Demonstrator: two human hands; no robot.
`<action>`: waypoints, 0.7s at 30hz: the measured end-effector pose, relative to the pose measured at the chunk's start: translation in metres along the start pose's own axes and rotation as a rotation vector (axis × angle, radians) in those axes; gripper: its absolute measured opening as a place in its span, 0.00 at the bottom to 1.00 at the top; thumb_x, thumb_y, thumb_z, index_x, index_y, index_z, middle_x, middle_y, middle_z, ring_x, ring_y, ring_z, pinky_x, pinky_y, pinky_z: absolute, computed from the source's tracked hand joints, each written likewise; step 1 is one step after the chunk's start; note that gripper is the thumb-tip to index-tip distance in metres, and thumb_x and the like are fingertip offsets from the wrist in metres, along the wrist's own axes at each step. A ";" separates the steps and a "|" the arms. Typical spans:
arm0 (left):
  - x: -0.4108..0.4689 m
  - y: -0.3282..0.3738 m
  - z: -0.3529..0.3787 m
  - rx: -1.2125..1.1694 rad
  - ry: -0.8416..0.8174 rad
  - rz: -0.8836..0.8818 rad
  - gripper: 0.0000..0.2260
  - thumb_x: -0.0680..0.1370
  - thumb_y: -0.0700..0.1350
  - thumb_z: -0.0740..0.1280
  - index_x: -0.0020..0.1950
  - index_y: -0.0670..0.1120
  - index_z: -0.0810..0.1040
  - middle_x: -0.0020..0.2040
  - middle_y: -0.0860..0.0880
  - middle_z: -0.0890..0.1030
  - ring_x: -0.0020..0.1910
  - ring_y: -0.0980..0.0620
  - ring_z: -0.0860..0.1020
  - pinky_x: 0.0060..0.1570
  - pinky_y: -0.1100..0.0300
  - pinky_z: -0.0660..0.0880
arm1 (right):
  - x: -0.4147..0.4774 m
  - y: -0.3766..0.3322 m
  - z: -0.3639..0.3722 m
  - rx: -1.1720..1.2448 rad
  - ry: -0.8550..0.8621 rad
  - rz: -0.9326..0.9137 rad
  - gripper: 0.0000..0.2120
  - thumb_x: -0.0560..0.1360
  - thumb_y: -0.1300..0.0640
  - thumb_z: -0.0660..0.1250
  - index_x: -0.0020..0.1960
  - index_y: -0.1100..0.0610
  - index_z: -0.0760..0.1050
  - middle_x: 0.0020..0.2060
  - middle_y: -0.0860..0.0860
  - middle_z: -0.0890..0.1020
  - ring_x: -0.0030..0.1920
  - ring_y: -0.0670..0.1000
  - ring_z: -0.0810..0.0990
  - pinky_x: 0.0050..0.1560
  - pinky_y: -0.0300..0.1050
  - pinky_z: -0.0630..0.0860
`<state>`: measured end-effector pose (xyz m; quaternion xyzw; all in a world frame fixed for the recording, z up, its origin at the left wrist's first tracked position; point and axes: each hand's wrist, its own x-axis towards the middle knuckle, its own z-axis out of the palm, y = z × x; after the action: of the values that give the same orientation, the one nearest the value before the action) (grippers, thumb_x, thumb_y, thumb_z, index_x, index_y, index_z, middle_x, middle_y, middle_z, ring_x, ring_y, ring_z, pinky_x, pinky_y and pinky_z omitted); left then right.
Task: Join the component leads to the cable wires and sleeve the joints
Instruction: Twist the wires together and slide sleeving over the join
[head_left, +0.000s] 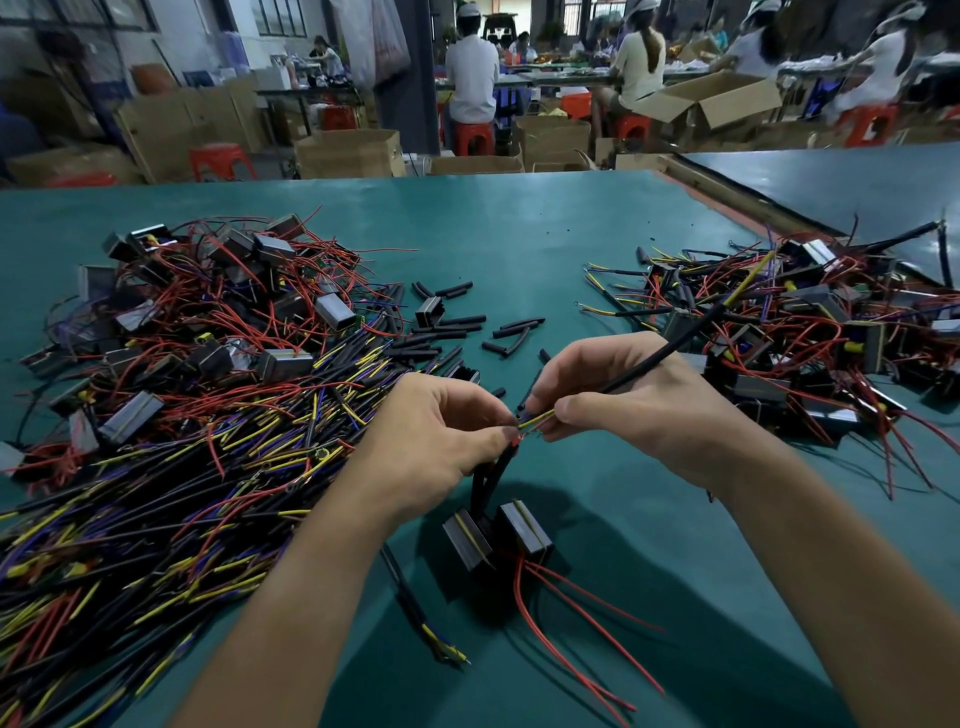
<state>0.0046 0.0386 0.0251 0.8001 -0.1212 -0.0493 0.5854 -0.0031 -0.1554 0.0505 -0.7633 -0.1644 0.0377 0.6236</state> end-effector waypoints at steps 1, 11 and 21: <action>0.000 -0.001 0.000 0.002 0.000 0.002 0.10 0.72 0.35 0.73 0.34 0.48 0.83 0.34 0.46 0.85 0.32 0.54 0.79 0.34 0.60 0.74 | 0.000 0.000 0.000 -0.021 0.004 0.001 0.09 0.72 0.77 0.64 0.43 0.67 0.80 0.39 0.60 0.85 0.39 0.56 0.83 0.48 0.51 0.82; 0.000 -0.002 0.006 0.015 0.106 0.007 0.07 0.73 0.36 0.73 0.38 0.45 0.79 0.34 0.45 0.85 0.33 0.48 0.82 0.37 0.53 0.78 | 0.001 0.001 0.001 -0.017 0.042 0.038 0.09 0.71 0.78 0.67 0.42 0.66 0.79 0.32 0.55 0.84 0.33 0.51 0.84 0.41 0.43 0.83; -0.003 0.005 0.008 0.043 0.145 -0.033 0.09 0.72 0.42 0.75 0.34 0.40 0.81 0.36 0.37 0.83 0.36 0.30 0.80 0.39 0.34 0.78 | 0.000 -0.002 0.003 -0.036 0.074 0.006 0.08 0.71 0.71 0.72 0.42 0.60 0.85 0.37 0.64 0.84 0.34 0.51 0.82 0.42 0.44 0.83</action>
<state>-0.0010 0.0307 0.0270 0.8159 -0.0665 0.0018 0.5744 -0.0043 -0.1525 0.0520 -0.7757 -0.1397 0.0084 0.6154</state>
